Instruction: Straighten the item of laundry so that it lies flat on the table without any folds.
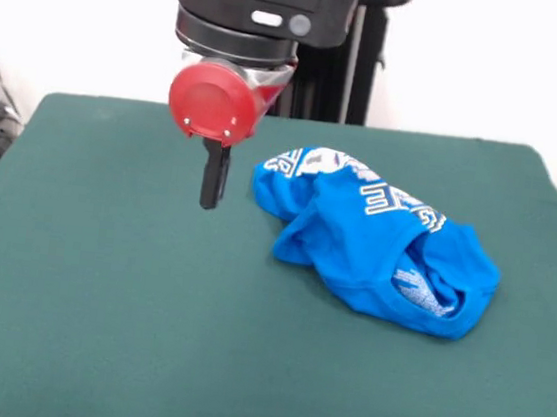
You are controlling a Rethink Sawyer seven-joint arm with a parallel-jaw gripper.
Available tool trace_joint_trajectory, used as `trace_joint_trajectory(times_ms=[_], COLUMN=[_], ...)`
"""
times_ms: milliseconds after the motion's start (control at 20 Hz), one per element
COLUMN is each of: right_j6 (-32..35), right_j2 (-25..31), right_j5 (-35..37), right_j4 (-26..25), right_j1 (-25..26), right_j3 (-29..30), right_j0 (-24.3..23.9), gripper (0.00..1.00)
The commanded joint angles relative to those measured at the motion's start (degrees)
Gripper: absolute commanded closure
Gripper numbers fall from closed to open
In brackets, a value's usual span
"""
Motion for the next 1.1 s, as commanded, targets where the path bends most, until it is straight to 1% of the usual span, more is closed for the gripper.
trace_joint_trajectory(times_ms=[50, 150, 350, 500, 650, 750, 850, 950, 1100], right_j6=[-18.54, -19.11, -19.25, -20.07, -20.75, -20.78, -19.54, -18.32, -19.30], right_j2=[9.57, 10.86, 12.65, 14.77, 17.63, 18.79, 18.55, 17.01, 15.91], right_j5=[6.22, 4.46, 4.13, 3.20, -0.28, -0.77, 0.54, 2.97, 3.61], right_j4=[0.05, -0.22, -0.12, 0.57, 0.84, 0.60, -0.20, -2.04, -5.13], right_j1=[3.02, 3.82, 4.62, 5.04, 5.35, 5.91, 6.06, 5.95, 6.23], right_j3=[11.17, 11.93, 12.94, 14.49, 17.38, 18.26, 17.96, 16.71, 15.41], right_j0=[0.76, 0.26, -0.41, -2.00, -4.13, -5.01, -4.93, -4.17, -3.90], gripper=[1.00, 1.00, 1.00, 1.00, 1.00, 1.00, 1.00, 1.00, 1.00])
